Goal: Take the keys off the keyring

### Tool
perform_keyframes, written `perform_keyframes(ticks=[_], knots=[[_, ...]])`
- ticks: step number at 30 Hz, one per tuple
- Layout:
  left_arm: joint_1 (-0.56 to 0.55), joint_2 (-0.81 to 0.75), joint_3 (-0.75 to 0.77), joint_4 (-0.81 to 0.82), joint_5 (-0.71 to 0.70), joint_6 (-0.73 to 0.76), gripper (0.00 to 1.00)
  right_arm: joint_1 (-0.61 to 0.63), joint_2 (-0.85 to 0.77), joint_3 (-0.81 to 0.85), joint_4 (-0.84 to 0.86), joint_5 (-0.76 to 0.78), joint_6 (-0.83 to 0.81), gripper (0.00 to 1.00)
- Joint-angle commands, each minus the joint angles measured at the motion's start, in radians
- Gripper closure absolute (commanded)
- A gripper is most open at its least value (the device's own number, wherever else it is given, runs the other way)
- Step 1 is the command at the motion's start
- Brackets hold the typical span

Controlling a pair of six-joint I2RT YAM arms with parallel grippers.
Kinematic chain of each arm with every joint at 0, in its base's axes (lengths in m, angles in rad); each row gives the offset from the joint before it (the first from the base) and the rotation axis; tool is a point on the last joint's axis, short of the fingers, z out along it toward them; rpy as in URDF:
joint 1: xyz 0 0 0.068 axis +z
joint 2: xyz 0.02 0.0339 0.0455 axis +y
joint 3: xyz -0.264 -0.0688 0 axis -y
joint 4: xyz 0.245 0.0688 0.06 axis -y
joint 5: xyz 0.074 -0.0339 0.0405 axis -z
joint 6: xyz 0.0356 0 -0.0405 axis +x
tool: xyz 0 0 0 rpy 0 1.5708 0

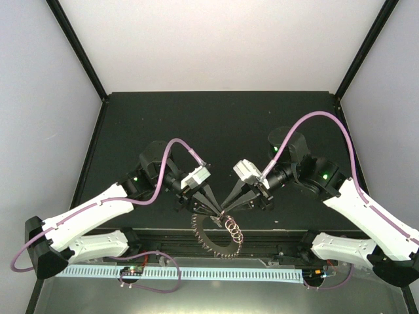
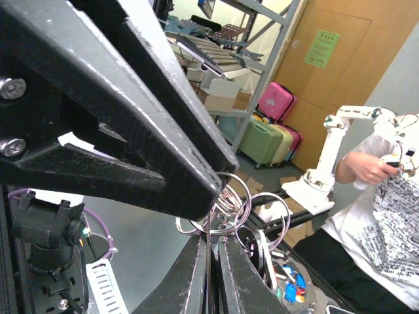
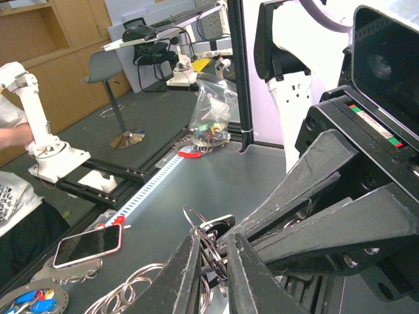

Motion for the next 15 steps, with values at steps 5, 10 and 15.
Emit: perform_keyframes(ticks=[5, 10, 15], knots=[[-0.002, 0.008, 0.046, 0.045, 0.020, -0.008, 0.98, 0.026, 0.009, -0.009, 0.002, -0.014, -0.009, 0.86], [-0.002, 0.010, 0.045, 0.047, 0.014, -0.008, 0.99, 0.034, 0.016, -0.003, -0.023, -0.003, -0.026, 0.89], [-0.002, 0.010, 0.045, 0.047, 0.009, -0.008, 0.98, 0.036, 0.000, -0.004, -0.016, 0.033, -0.028, 0.99]])
